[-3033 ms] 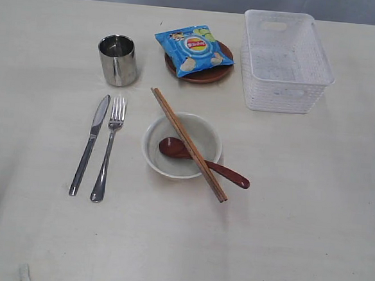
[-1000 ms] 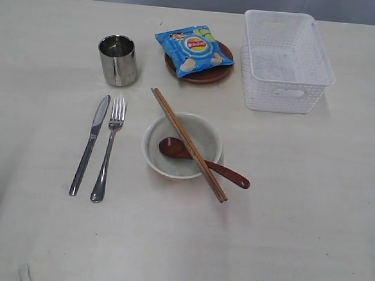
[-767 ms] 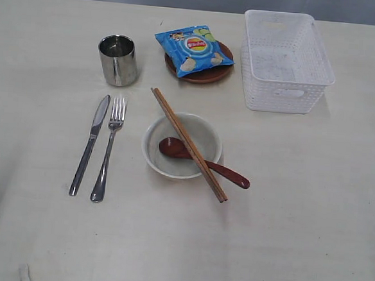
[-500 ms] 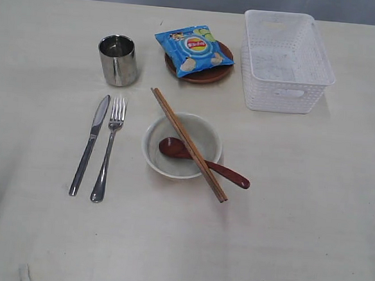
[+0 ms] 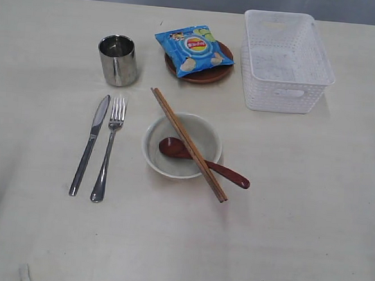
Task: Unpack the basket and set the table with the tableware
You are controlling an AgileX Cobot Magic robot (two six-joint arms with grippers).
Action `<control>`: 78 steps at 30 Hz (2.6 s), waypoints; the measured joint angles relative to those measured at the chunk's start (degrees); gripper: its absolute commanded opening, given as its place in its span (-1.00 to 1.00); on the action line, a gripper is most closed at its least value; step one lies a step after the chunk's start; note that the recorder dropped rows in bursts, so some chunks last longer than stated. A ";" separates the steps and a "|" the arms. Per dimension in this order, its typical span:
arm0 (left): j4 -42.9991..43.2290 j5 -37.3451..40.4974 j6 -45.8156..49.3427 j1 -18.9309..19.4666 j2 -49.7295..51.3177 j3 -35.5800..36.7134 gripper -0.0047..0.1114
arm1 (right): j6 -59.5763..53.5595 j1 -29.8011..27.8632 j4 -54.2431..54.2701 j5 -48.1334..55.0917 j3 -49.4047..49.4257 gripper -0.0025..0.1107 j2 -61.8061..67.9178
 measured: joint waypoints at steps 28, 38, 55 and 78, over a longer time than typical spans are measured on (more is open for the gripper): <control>0.10 0.00 0.00 0.00 0.00 0.00 -0.92 | 0.27 0.00 -0.54 11.56 6.04 -0.95 0.00; 0.10 0.00 0.00 0.00 0.00 0.00 -0.92 | 0.27 0.00 -0.54 11.56 6.04 -0.95 0.00; 0.10 0.00 0.00 0.00 0.00 0.00 -0.92 | 0.04 0.00 -0.54 11.56 6.04 -0.95 0.00; 0.10 0.00 0.00 0.00 0.00 0.00 -0.92 | 0.27 0.00 -0.54 11.56 6.04 -0.95 0.00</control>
